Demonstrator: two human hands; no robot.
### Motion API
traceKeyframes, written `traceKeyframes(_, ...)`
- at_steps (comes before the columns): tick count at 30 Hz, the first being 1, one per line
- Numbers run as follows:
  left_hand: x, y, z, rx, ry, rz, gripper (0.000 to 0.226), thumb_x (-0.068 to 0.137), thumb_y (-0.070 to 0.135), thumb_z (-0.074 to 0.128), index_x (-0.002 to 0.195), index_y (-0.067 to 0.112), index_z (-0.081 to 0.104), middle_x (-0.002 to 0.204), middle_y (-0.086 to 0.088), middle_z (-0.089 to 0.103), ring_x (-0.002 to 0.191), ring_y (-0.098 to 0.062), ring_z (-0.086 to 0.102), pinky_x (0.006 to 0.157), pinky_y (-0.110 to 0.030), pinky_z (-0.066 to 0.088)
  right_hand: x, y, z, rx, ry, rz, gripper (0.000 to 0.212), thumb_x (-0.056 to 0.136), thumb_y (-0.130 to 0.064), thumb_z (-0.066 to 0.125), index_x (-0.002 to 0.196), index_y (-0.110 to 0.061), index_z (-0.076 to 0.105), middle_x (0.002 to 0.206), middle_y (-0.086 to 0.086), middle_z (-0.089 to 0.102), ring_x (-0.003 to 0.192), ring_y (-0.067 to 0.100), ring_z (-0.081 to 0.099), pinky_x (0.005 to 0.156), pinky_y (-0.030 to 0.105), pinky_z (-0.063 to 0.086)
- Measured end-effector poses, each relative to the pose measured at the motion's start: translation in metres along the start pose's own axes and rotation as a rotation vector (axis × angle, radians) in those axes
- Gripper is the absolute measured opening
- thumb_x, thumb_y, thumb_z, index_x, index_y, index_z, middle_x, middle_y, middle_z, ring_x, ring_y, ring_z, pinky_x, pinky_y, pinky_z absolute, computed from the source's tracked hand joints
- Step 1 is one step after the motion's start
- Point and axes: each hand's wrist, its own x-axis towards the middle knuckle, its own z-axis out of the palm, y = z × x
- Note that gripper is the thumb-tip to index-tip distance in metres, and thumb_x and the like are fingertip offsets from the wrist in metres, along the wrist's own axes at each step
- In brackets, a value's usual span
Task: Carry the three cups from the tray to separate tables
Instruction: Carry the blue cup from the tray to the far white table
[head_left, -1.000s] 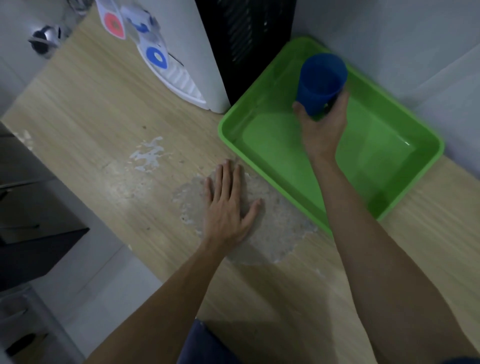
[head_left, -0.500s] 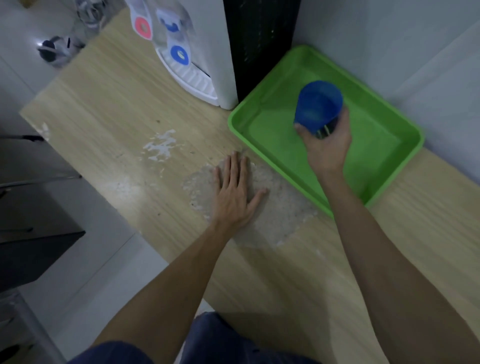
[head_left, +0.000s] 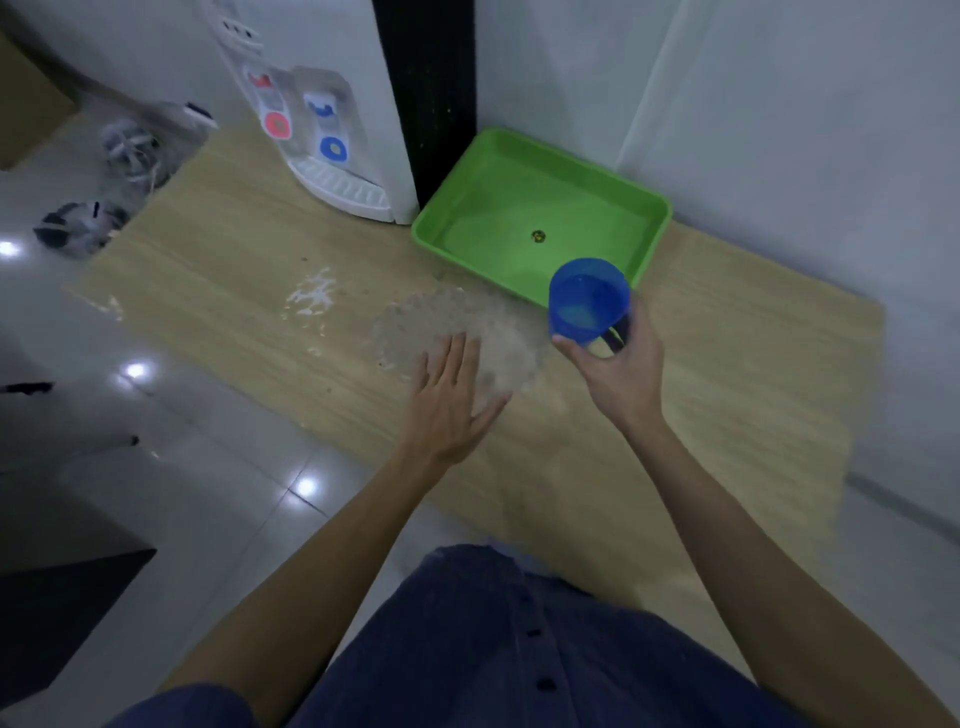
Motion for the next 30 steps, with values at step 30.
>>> traceKeyframes(30,-0.133,0.441,0.069,-0.019,-0.224,1.089,0.088,0.101,0.072,0.026,0.165,0.012,0.016,0.172,-0.008,0.015,0.16,-0.021,0.007,0.129,-0.052,0.009,-0.385,0.039,-0.406,-0.124,0.945,0.115,0.072,0.076,-0.02,0.094,0.138,-0.014,0.06,0.126,-0.007,0.069,0.117,0.008,0.067,0.097,0.023,0.057)
